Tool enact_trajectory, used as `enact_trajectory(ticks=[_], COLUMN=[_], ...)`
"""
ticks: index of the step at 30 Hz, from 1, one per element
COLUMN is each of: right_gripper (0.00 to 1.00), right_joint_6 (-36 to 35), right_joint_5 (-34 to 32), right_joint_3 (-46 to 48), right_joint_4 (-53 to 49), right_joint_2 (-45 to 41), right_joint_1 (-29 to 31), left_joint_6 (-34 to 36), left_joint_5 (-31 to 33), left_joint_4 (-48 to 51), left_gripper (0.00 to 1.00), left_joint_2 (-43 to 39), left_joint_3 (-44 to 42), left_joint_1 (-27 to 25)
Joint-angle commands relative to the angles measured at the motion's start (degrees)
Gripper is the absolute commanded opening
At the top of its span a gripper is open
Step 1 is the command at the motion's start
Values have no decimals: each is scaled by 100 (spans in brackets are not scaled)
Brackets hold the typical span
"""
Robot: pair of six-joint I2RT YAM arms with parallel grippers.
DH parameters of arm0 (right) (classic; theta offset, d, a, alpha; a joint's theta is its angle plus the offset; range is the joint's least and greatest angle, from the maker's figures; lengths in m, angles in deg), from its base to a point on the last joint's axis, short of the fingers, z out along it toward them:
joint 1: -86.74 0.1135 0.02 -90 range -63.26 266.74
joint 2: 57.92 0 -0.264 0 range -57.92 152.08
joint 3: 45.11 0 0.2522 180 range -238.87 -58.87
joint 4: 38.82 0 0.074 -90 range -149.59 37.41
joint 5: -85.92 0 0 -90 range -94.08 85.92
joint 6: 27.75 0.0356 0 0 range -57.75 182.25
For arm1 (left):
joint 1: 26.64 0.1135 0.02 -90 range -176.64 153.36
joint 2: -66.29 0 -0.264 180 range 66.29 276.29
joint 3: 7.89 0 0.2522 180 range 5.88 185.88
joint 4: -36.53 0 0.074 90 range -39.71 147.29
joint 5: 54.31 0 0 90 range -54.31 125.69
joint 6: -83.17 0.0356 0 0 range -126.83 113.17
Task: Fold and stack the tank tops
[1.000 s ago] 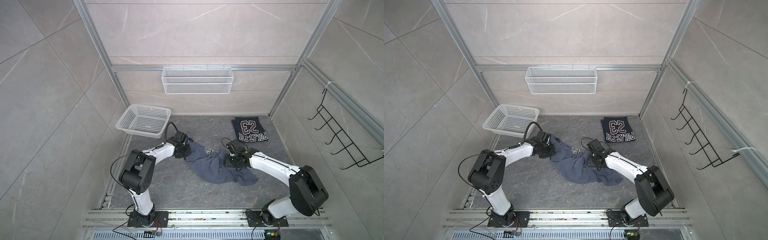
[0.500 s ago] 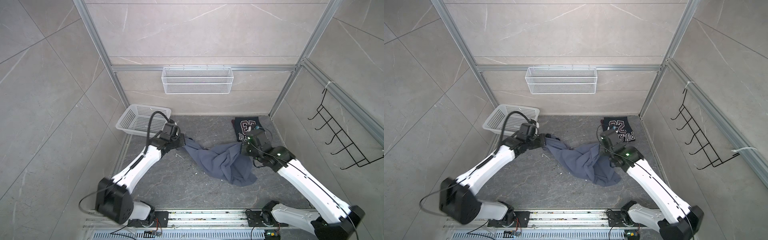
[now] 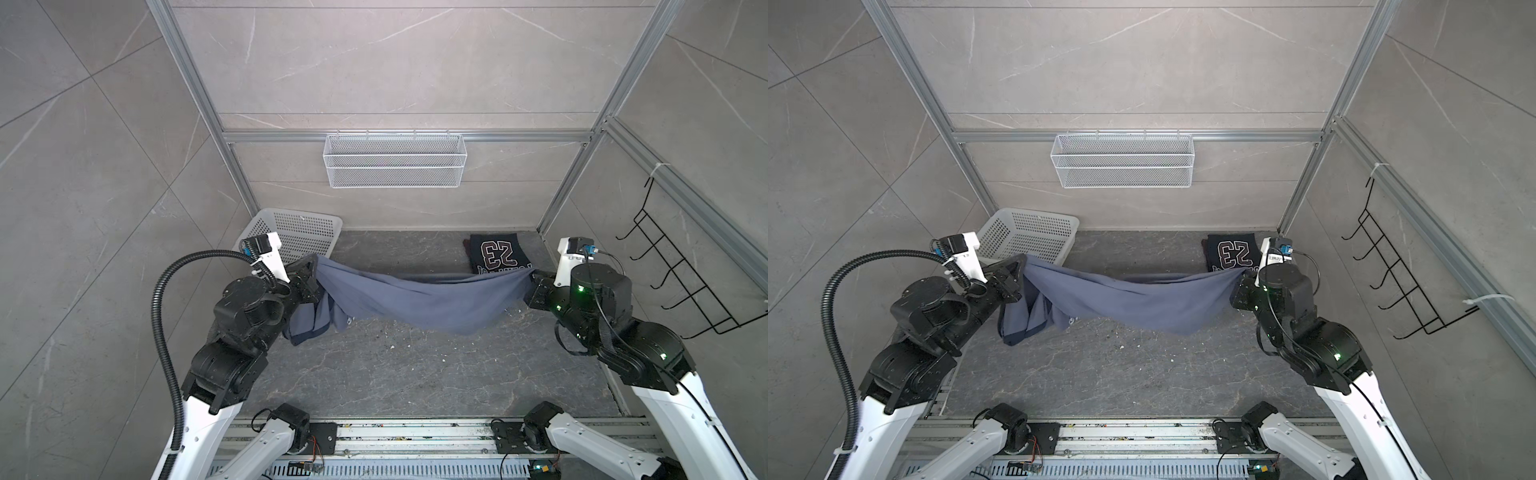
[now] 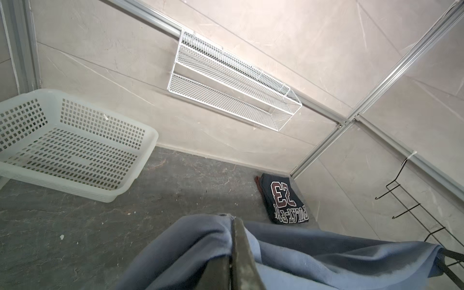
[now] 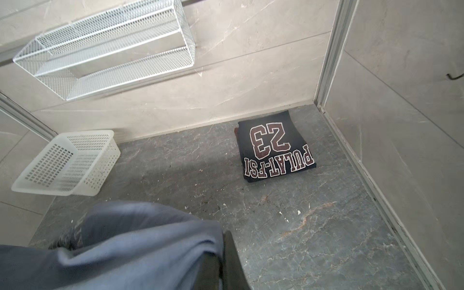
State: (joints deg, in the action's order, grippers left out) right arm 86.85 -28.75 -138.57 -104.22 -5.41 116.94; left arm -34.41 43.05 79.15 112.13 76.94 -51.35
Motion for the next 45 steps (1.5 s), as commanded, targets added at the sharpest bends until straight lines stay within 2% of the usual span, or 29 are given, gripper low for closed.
enact_trajectory(ticks=[1, 3, 6, 8, 9, 10, 11, 12, 14, 16, 18, 20, 26, 31, 35, 39, 42, 45], right_gripper=[4, 4, 5, 11, 17, 30, 53, 69, 77, 80, 80, 76, 69, 67, 64, 60, 49, 26], right_joint_6=[67, 90, 265, 303, 324, 318, 312, 340, 356, 261, 298, 503, 1797, 2616, 3049, 3247, 3254, 3168], right_joint_5=[-60, 70, 990, 1352, 1391, 1204, 905, 683, 793, 1362, 1873, 2236, 2439, 2023, 2207, 2022, 2077, 1898], right_joint_3=[311, 476, 475, 301, 82, -199, -447, -680, -604, 157, 933, 1611, 3316, 4031, 4335, 4287, 4312, 4052], right_joint_4=[182, 431, 822, 1110, 1042, 947, 758, 475, 288, 697, 943, 994, 1458, 1993, 2945, 3189, 3556, 3311], right_joint_2=[487, 950, 1945, 2716, 3197, 3582, 3953, 4236, 4221, 3581, 2736, 2030, 865, 1036, 1664, 2175, 2352, 2410], right_joint_1=[-51, -269, -907, -1211, -1329, -1373, -1379, -1377, -1349, -1227, -958, -396, 1201, 2129, 2478, 2628, 2649, 2709], left_joint_6=[214, 189, 24, -115, -217, -283, -352, -420, -467, -494, -483, -477, -525, -608, -683, -690, -701, -697], left_joint_5=[134, 139, 135, 119, 96, 69, 16, -21, -144, -215, -174, -90, 36, 38, -2, -49, -45, 2], left_joint_4=[147, 232, 379, 380, 436, 483, 537, 654, 652, 527, 462, 436, 201, -22, -113, -110, -109, -219], left_gripper=[0, 0, 0, 0, 0, 0, 0, 0, 0, 0, 0, 0, 0, 0, 0, 0, 0, 0], left_joint_2=[521, 987, 1836, 2423, 2757, 3031, 3349, 3633, 3959, 4093, 4172, 4234, 4241, 4092, 4038, 3994, 3935, 3768], left_joint_3=[-150, -234, -254, -219, -149, -82, 30, 170, 308, 327, 329, 309, 34, -249, -358, -392, -449, -608], left_joint_1=[23, 32, 40, 51, 93, 127, 163, 184, 194, 195, 203, 229, 326, 368, 370, 370, 370, 370])
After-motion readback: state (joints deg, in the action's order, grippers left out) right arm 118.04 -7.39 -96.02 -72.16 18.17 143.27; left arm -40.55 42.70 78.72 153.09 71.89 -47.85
